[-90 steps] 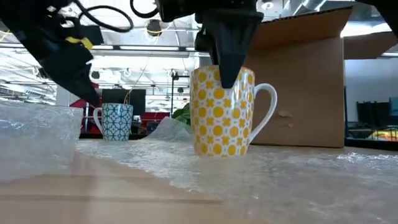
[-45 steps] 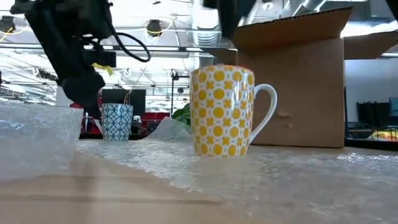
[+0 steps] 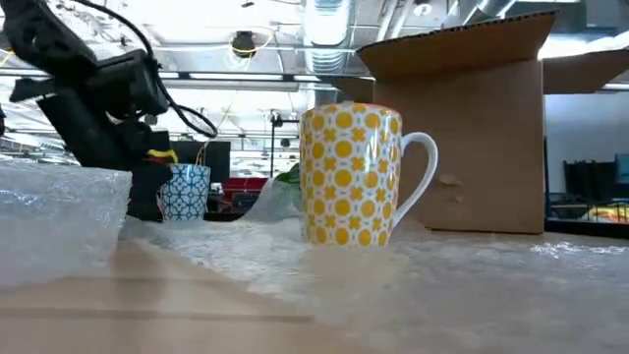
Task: Wrap mug
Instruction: Wrap the yellow mug
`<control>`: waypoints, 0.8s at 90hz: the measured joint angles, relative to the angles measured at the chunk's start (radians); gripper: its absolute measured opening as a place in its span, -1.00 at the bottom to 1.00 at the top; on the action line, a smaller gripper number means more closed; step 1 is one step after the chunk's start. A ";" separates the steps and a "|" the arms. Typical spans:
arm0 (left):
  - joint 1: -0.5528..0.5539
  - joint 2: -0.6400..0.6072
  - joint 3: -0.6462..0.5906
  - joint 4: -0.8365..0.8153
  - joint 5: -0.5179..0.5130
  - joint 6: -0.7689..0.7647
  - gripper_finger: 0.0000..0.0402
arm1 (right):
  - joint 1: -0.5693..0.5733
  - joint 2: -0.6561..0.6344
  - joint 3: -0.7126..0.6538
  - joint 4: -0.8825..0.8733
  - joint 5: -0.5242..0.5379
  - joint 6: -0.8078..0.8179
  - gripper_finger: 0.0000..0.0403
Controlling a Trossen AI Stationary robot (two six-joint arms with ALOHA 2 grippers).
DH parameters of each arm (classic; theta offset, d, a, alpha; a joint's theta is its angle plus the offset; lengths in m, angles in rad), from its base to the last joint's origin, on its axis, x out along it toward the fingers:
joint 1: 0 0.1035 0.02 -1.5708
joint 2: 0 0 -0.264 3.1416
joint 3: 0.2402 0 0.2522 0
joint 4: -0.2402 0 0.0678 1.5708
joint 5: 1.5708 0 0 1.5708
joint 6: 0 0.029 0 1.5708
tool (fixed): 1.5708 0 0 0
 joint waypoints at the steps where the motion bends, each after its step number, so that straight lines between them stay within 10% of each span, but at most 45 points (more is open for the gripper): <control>1: 0.004 0.000 -0.003 0.005 0.006 0.000 0.18 | 0.001 0.000 0.000 0.001 0.001 0.003 0.11; 35: 0.015 -0.028 -0.019 0.147 0.107 0.116 -0.93 | 0.063 0.001 0.000 -0.073 0.116 0.104 0.11; 72: -0.136 -0.235 0.105 0.312 0.179 0.333 -1.00 | 0.152 -0.009 -0.013 -0.125 0.292 0.272 0.11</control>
